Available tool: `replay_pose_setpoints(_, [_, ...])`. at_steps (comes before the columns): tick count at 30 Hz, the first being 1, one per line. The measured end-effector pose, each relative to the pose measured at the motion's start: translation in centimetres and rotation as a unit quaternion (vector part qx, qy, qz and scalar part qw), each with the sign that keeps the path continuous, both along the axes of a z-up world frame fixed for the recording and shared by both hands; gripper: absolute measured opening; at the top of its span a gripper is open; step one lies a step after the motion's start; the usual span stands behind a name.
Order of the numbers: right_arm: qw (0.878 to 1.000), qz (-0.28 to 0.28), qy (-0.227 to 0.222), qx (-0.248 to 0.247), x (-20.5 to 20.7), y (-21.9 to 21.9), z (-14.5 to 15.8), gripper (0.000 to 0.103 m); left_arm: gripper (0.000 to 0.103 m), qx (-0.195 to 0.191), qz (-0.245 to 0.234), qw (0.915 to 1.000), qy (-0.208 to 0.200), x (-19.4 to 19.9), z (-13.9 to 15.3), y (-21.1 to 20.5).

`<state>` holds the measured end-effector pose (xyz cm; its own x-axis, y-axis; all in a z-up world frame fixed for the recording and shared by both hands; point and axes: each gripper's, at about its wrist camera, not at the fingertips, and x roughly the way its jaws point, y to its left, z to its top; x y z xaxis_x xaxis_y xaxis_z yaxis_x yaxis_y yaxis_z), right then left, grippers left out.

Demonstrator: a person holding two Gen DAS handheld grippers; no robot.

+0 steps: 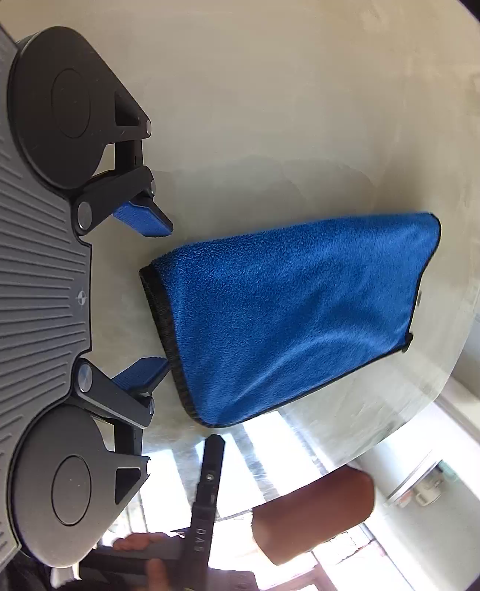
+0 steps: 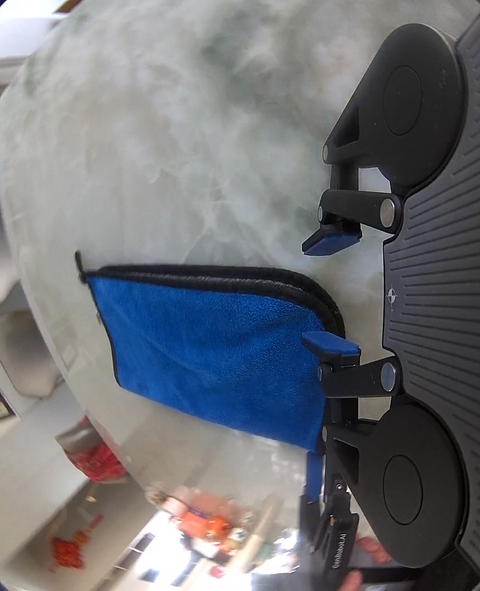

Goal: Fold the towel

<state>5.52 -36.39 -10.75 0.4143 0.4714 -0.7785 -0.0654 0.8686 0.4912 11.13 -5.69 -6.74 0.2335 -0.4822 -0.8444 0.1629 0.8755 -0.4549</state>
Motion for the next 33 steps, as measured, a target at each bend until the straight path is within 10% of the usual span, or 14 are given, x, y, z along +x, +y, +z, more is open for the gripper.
replay_pose_setpoints(8, [0.999, 0.025, -0.025, -0.013, 0.3, 1.7, -0.2, 0.05, 0.078, -0.012, 0.012, 0.9997, 0.016, 0.7, -0.4, -0.8])
replay_pose_setpoints(17, [0.999, 0.023, -0.034, -0.018, 0.2, 2.1, -0.3, 0.035, 0.011, 0.008, 0.011, 0.9999, 0.003, 0.6, 0.1, -0.3])
replay_pose_setpoints(23, [0.994, 0.047, -0.089, -0.04, -0.2, 2.1, 1.4, 0.04, 0.009, -0.014, 0.02, 0.9996, -0.013, 1.5, 1.3, -0.1])
replay_pose_setpoints(33, [0.955, 0.244, -0.144, -0.085, -1.2, 8.5, 2.1, 0.045, 0.01, 0.001, -0.008, 0.9999, -0.012, 1.8, 2.0, -0.7])
